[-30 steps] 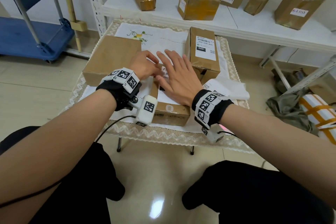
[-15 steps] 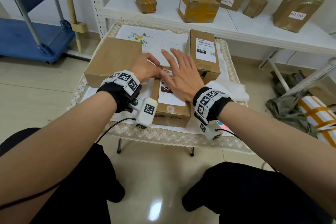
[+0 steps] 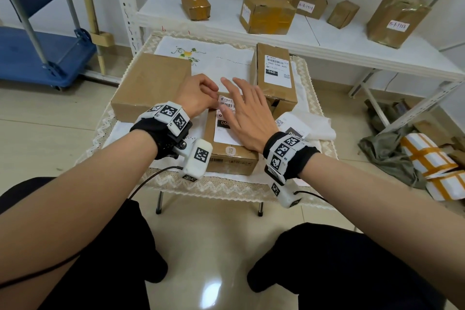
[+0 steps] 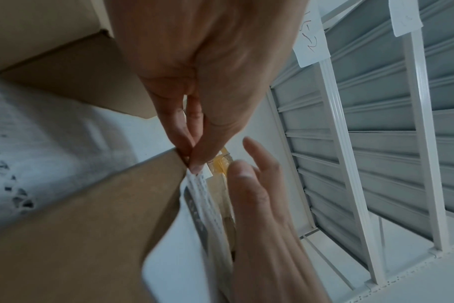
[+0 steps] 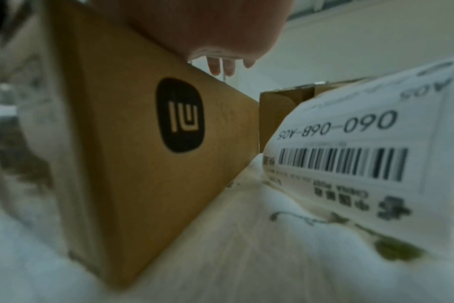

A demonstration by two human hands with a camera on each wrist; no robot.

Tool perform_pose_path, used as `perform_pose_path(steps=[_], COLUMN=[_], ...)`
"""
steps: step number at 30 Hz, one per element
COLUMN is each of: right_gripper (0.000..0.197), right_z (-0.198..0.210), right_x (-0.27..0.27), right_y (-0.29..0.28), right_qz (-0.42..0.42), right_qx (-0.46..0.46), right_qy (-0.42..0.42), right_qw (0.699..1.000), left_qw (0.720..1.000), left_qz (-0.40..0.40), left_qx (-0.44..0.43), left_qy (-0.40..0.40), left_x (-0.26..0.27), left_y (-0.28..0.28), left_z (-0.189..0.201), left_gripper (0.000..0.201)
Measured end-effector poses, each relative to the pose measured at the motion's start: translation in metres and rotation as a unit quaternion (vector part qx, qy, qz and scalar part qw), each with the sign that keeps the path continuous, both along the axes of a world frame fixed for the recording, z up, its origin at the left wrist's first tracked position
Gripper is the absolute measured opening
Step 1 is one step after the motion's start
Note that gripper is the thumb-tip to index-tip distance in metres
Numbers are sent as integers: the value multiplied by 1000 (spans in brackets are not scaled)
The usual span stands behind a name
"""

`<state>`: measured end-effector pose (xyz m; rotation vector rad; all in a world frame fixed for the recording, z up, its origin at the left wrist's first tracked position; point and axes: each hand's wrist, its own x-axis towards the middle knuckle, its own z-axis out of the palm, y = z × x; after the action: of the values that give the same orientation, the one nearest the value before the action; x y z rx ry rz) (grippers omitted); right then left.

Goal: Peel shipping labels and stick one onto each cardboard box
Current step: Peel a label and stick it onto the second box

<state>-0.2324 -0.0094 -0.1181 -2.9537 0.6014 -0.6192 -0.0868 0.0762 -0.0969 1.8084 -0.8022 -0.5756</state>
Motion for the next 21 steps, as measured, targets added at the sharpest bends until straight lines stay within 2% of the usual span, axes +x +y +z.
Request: perform_pose_path(steps=[3,6,10,14,21], right_gripper=[55,55,55,55,58], right_z=[3,8,8,0,0], right_x=[3,11,27,34,34], right_y=[-5,-10,-10,-5,-1], right_qz=[-25,-36,-40,-38,-33], right_qx=[30,3,-29,-34,-41], right_qy=[-18,-9,29,59,74], right_qw=[999,999,998,997,996], left_qw=[1000,1000,998,997,993], left_qz=[-4,-5,35,54,40], left_qx=[-4,-3,-16,4,2], left_qy=[-18,-17,41,62,115], left_x=[1,2,7,9,6], left_y=[1,2,3,6,12], left_z=[0,-2,-4,-3,0], left_gripper=[38,37,25,15,21])
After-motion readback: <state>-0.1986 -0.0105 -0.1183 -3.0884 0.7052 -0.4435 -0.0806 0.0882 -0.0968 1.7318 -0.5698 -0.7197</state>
